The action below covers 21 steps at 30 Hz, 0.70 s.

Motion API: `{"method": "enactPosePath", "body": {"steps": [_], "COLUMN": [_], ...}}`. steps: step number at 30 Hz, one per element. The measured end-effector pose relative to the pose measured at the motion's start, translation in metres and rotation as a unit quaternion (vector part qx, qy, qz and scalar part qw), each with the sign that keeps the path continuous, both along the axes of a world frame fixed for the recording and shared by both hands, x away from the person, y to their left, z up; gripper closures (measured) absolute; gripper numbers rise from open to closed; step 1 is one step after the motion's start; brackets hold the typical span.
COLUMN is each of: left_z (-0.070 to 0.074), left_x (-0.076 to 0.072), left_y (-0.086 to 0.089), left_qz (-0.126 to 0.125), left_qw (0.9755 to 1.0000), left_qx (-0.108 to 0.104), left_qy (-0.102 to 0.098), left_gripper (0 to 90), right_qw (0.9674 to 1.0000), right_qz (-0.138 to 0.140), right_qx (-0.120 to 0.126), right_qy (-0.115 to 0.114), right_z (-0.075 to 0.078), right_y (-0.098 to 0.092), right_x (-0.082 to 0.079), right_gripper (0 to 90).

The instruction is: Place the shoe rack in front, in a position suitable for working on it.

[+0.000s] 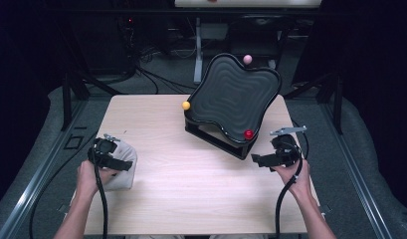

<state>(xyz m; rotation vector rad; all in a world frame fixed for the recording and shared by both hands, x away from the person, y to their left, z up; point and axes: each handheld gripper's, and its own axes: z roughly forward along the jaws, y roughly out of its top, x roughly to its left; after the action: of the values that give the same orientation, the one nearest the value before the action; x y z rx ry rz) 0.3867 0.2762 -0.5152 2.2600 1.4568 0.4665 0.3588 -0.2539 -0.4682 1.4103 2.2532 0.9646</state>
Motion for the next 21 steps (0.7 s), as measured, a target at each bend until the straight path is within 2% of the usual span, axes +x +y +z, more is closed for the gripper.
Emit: {"method": "enactPosePath", "body": {"steps": [2, 6, 13, 17, 20, 21], "left_z": [-0.001, -0.002, -0.004, -0.005, -0.005, -0.005], "left_x": [0.000, 0.001, 0.001, 0.001, 0.000, 0.000], "left_y": [-0.003, -0.006, -0.008, -0.007, -0.006, -0.006], "left_qz": [-0.005, -0.012, -0.019, -0.022, -0.024, -0.024], "left_qw": [1.0000, 0.9999, 0.9998, 0.9996, 0.9996, 0.9996], "left_qx": [0.001, 0.004, 0.006, 0.010, 0.009, 0.009], "left_qy": [0.001, 0.005, 0.009, 0.012, 0.011, 0.011], "left_gripper": [0.0, 0.0, 0.0, 1.2, 1.8, 2.1], "right_qw": [1.0000, 0.9997, 0.9997, 0.9998, 0.9998, 0.9998], "right_qz": [0.001, 0.010, 0.014, 0.003, -0.014, -0.014], "right_qx": [0.002, 0.013, 0.007, 0.005, -0.003, -0.003], "right_qy": [-0.008, -0.016, -0.021, -0.021, -0.015, -0.015], "right_z": [0.008, 0.015, 0.020, 0.016, 0.011, 0.011], "right_y": [0.008, 0.021, 0.049, 0.060, 0.063, 0.063], "right_x": [0.008, 0.020, 0.047, 0.059, 0.066, 0.066], "right_gripper": [1.7, 1.8, 5.4, 16.6, 29.8, 29.8]}}
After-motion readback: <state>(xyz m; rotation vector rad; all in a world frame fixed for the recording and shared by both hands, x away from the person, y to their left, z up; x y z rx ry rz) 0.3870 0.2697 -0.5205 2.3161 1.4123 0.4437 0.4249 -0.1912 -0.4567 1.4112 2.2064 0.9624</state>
